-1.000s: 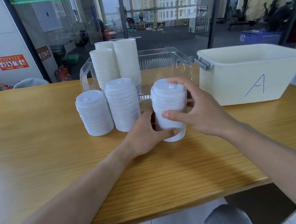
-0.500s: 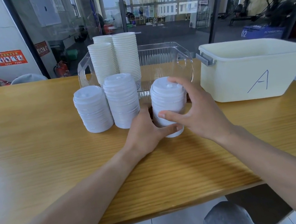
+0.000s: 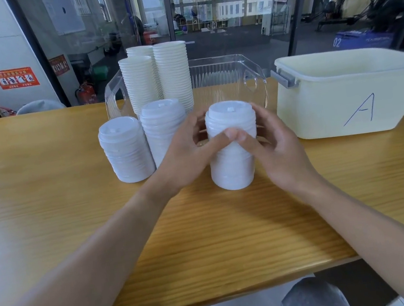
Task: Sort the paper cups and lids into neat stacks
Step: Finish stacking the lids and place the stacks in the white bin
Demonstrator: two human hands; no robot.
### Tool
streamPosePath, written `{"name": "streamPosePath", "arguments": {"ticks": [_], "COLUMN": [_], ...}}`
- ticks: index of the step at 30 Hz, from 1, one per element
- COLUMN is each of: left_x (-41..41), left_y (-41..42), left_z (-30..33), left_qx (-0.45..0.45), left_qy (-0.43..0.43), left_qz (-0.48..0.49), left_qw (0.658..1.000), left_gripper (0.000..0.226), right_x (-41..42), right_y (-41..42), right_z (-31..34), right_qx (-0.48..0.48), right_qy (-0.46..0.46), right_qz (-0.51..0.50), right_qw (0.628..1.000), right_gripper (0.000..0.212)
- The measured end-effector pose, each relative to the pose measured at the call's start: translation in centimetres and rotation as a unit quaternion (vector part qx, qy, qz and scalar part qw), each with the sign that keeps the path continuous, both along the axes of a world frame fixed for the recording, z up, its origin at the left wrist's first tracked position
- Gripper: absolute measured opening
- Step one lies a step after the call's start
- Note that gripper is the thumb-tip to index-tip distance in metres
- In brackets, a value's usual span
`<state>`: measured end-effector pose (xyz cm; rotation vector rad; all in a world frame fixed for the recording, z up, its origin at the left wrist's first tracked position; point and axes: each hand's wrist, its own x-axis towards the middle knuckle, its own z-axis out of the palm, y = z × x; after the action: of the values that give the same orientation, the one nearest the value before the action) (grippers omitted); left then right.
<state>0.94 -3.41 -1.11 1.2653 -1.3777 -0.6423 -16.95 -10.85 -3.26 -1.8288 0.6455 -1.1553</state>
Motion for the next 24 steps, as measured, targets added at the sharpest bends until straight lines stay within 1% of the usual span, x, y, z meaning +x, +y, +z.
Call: {"name": "streamPosePath", "arguments": {"ticks": [4, 7, 11, 15, 18, 20, 22, 24], "left_x": [0.5, 0.7, 1.0, 0.8, 0.2, -0.1, -0.4, -0.4], "left_y": [-0.2, -0.1, 0.0, 0.1, 0.2, 0.2, 0.2, 0.2], "left_z": [-1.2, -1.3, -1.3, -1.5, -1.3, -1.1, -1.0, -0.8], "left_qx": [-0.016, -0.026, -0.039, -0.048, -0.054, -0.052, -0.044, -0.035], "left_qy": [-0.011, -0.019, -0.047, -0.066, -0.057, -0.04, -0.022, -0.007], "left_qz": [-0.009, -0.03, -0.044, -0.033, -0.021, -0.013, -0.008, -0.005], "left_qw": [1.0, 0.999, 0.997, 0.996, 0.997, 0.998, 0.999, 0.999], "left_gripper": [0.061, 0.062, 0.064, 0.063, 0.061, 0.061, 0.062, 0.063], "right_x": [-0.6, -1.0, -1.2, -1.0, -1.1, -1.3, -1.5, -1.7], "right_y": [-0.2, -0.3, -0.2, 0.1, 0.4, 0.5, 0.6, 0.7], "right_z": [-0.5, -0.8, -1.0, -1.1, -1.2, -1.5, -1.9, -2.0], "right_qx": [-0.017, -0.026, -0.039, -0.026, -0.018, -0.017, -0.007, -0.008], "right_qy": [0.009, 0.006, 0.012, -0.005, -0.005, 0.019, 0.077, 0.143], "right_qz": [0.019, 0.014, 0.011, 0.016, 0.026, 0.034, 0.033, 0.018], "right_qw": [1.0, 1.0, 0.999, 1.0, 0.999, 0.999, 0.996, 0.99], "right_gripper": [0.065, 0.069, 0.066, 0.067, 0.07, 0.08, 0.091, 0.096]}}
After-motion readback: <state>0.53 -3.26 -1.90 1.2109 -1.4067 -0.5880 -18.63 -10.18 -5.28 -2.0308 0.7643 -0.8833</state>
